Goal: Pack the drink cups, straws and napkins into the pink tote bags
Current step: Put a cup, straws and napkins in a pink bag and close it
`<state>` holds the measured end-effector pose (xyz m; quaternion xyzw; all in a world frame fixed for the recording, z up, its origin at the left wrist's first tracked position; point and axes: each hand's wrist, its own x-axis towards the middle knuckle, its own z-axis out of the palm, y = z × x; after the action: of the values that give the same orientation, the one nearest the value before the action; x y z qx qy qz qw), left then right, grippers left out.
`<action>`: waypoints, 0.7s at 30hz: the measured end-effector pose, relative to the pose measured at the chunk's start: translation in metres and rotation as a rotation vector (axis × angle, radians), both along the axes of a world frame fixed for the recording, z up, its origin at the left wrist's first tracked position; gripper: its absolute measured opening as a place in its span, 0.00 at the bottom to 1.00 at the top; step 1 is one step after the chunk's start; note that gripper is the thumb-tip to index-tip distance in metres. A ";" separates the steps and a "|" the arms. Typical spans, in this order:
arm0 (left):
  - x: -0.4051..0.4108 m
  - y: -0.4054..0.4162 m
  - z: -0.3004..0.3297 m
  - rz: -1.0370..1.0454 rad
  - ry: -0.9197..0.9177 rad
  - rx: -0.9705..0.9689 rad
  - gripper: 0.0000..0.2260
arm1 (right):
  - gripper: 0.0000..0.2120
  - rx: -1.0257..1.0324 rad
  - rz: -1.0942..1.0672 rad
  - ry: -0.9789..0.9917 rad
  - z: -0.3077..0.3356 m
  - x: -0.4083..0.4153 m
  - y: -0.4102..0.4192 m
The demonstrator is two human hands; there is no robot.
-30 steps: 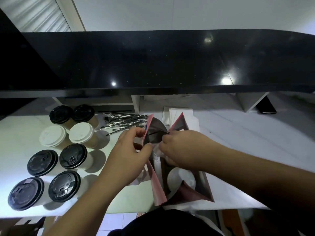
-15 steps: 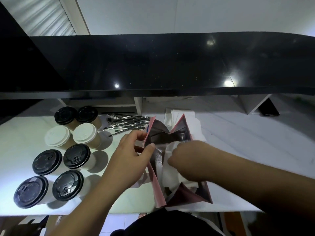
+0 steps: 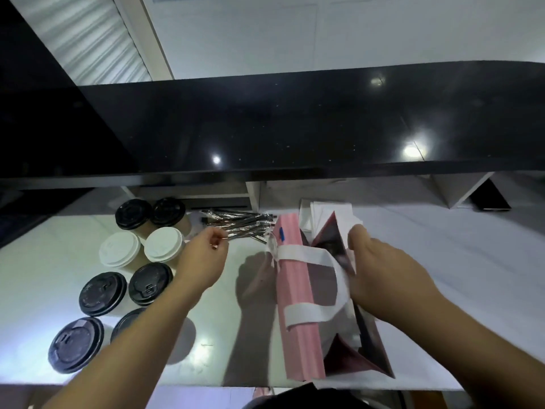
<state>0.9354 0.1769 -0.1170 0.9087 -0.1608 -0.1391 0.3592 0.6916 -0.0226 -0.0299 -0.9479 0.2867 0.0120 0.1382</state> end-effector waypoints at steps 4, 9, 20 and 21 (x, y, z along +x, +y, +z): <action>0.034 -0.008 -0.049 -0.251 -0.090 0.392 0.14 | 0.08 -0.010 -0.071 0.127 -0.004 -0.003 0.000; 0.063 -0.033 -0.081 -0.389 -0.232 0.614 0.12 | 0.15 0.104 -0.208 0.075 -0.009 -0.003 0.001; 0.092 -0.046 -0.122 -0.460 -0.249 0.750 0.17 | 0.16 0.198 -0.325 0.060 -0.012 0.001 -0.003; 0.093 -0.046 -0.122 -0.477 -0.249 0.759 0.16 | 0.16 0.199 -0.326 0.063 -0.013 0.001 -0.003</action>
<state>1.0283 0.1311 -0.2391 0.9233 -0.3450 -0.1566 -0.0631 0.6928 -0.0253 -0.0428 -0.8698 0.4380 0.0475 0.2222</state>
